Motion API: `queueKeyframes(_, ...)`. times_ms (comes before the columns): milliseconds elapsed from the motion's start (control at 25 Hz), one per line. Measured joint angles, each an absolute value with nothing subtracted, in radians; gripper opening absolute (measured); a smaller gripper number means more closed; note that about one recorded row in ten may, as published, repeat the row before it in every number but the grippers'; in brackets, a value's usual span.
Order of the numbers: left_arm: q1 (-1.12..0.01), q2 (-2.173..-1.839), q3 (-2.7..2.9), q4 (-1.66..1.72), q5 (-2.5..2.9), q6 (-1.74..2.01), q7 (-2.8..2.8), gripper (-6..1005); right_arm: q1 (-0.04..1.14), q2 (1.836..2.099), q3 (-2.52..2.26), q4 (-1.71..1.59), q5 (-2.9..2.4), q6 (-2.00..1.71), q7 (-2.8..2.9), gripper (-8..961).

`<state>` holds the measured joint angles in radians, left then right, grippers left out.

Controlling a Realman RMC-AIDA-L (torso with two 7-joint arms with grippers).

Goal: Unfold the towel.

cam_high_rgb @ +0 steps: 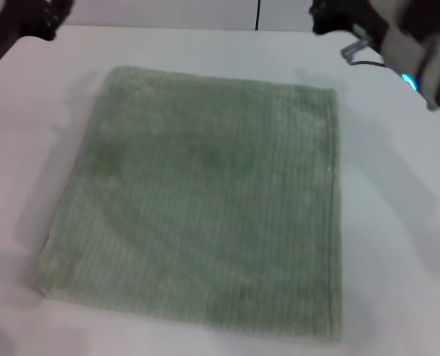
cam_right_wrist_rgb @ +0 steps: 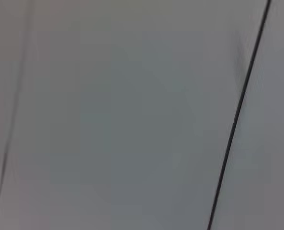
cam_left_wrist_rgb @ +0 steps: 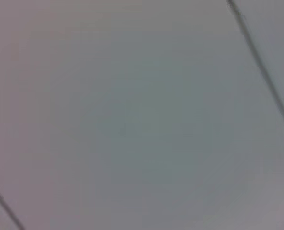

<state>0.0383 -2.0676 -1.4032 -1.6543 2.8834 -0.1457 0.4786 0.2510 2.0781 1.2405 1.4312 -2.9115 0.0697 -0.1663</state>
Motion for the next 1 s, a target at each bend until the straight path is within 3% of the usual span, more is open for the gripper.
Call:
queueKeyframes(80, 0.053, -2.069, -1.392, -1.562, 2.882, 0.017, 0.434, 585, 0.144, 2.079, 1.18, 1.407, -2.914, -0.231, -0.175, 83)
queueKeyframes(120, 0.061, -2.069, -1.382, -1.503, 2.881, 0.133, 0.4, 585, 0.062, 2.082, 1.133, 1.298, -2.915, -0.557, -0.176, 86)
queueKeyframes(240, 0.067, -2.068, -1.352, -1.325, 2.881, 0.438, 0.311, 585, 0.033, 2.084, 1.101, 1.15, -2.909, -0.849, -0.175, 94)
queueKeyframes(320, 0.065, -2.068, -1.344, -1.152, 2.88, 0.688, 0.205, 585, 0.041, 2.087, 1.039, 0.877, -2.791, -1.292, -0.154, 99)
queueKeyframes(520, 0.003, -2.067, -1.364, -0.794, 2.879, 1.074, -0.008, 584, 0.097, 2.083, 0.854, 0.59, -2.38, -1.634, -0.075, 113)
queueKeyframes(720, -0.096, -2.07, -1.392, -0.512, 2.878, 1.264, -0.046, 597, 0.1, 2.081, 0.82, 0.474, -2.282, -1.66, 0.041, 126)
queueKeyframes(1000, -0.12, -2.072, -1.387, -0.425, 2.878, 1.292, -0.035, 616, 0.094, 2.085, 0.803, 0.42, -2.282, -1.667, 0.063, 140)
